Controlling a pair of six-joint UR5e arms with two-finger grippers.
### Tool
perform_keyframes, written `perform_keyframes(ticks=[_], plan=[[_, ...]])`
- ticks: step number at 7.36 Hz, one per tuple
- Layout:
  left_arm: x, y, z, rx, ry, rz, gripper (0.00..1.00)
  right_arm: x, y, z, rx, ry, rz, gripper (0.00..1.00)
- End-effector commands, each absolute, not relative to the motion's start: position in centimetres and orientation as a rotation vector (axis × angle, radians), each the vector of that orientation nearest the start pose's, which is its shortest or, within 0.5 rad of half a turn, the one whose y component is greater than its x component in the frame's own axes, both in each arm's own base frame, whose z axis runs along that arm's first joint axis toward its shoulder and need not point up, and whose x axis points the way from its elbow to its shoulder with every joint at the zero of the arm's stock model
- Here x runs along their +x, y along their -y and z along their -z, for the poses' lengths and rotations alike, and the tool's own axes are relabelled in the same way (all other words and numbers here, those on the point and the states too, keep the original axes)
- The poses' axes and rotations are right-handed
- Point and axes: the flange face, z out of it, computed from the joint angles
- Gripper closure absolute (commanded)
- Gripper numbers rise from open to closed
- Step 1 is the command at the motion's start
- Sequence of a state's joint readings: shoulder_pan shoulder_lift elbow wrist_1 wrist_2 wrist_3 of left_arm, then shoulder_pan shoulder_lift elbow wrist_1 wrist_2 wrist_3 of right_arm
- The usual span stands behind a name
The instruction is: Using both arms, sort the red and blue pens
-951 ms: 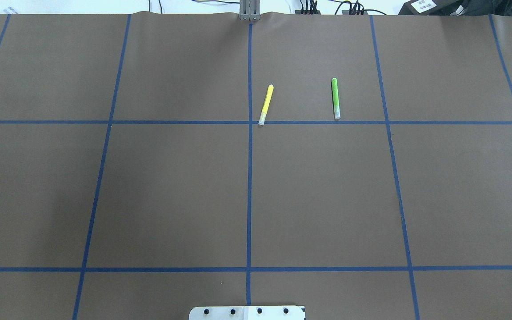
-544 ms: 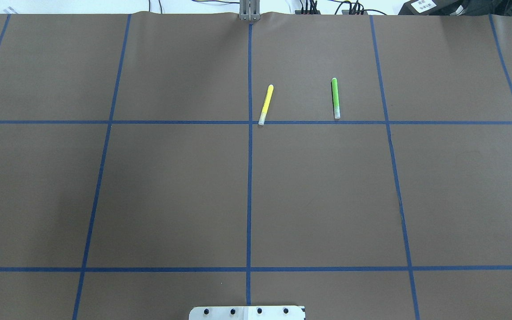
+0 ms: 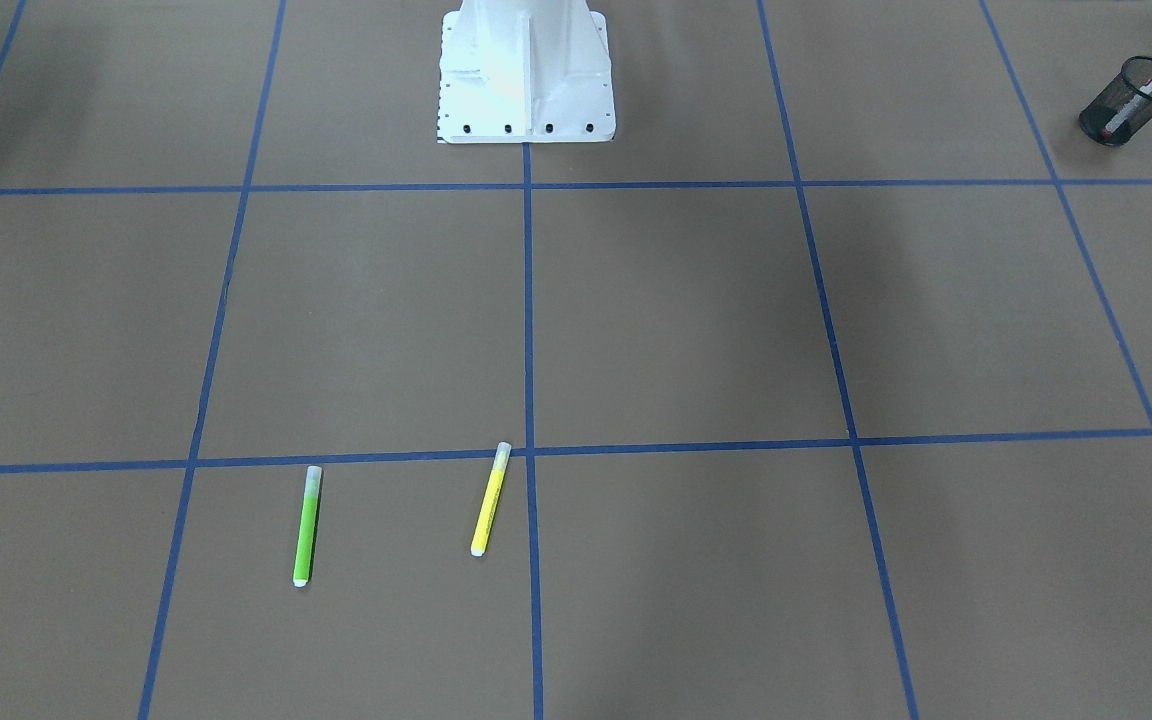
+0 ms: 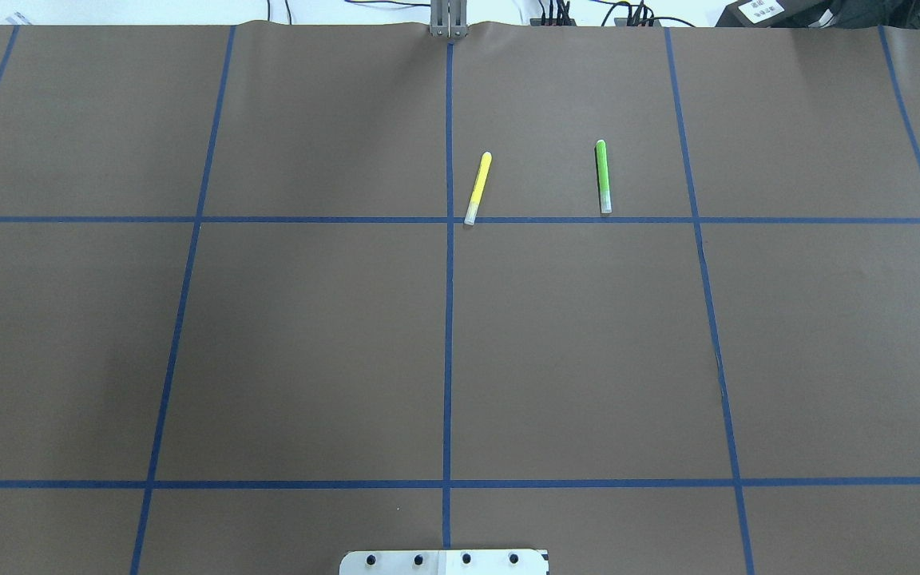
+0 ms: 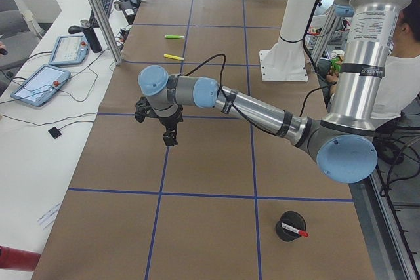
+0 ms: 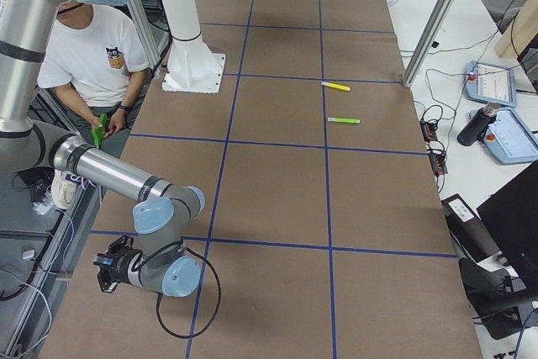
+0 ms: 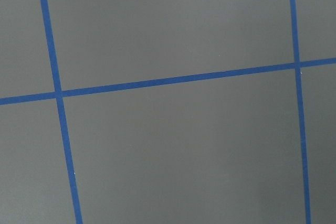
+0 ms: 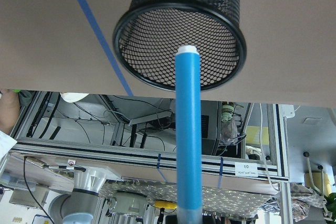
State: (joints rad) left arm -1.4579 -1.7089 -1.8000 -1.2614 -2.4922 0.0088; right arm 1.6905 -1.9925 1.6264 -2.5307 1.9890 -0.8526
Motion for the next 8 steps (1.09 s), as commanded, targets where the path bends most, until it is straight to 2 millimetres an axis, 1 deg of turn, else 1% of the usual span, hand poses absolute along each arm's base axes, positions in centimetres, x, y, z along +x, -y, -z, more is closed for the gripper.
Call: perform_keyframes(ticks=[1,2,4,5,6,7,8], plan=[[0.6,53.0,-49.7,0.004,-0.924,-0.139,0.0,10.5,11.8,-81.1,-0.977,0.944,0.321,0.62],[0.5,53.0,-49.7,0.006,-0.924,-0.138,0.0,10.5,12.0,-81.0,-0.973,0.944,0.319,0.59],[0.5,53.0,-49.7,0.006,-0.924,-0.138,0.0,10.2,12.5,-81.0,-0.949,0.968,0.292,0.5],[0.5,53.0,-49.8,0.002,-0.924,-0.136,0.0,10.2,12.9,-80.9,-0.944,0.966,0.293,0.42],[0.5,53.0,-49.9,0.0,-0.924,-0.135,0.0,10.3,14.0,-80.6,-0.931,0.957,0.295,0.42],[0.5,53.0,-49.9,-0.001,-0.924,-0.134,0.0,10.5,15.9,-80.1,-0.902,0.949,0.305,0.4],[0.5,53.0,-49.8,0.002,-0.924,-0.136,0.0,10.5,18.8,-79.5,-0.823,0.959,0.302,0.31]])
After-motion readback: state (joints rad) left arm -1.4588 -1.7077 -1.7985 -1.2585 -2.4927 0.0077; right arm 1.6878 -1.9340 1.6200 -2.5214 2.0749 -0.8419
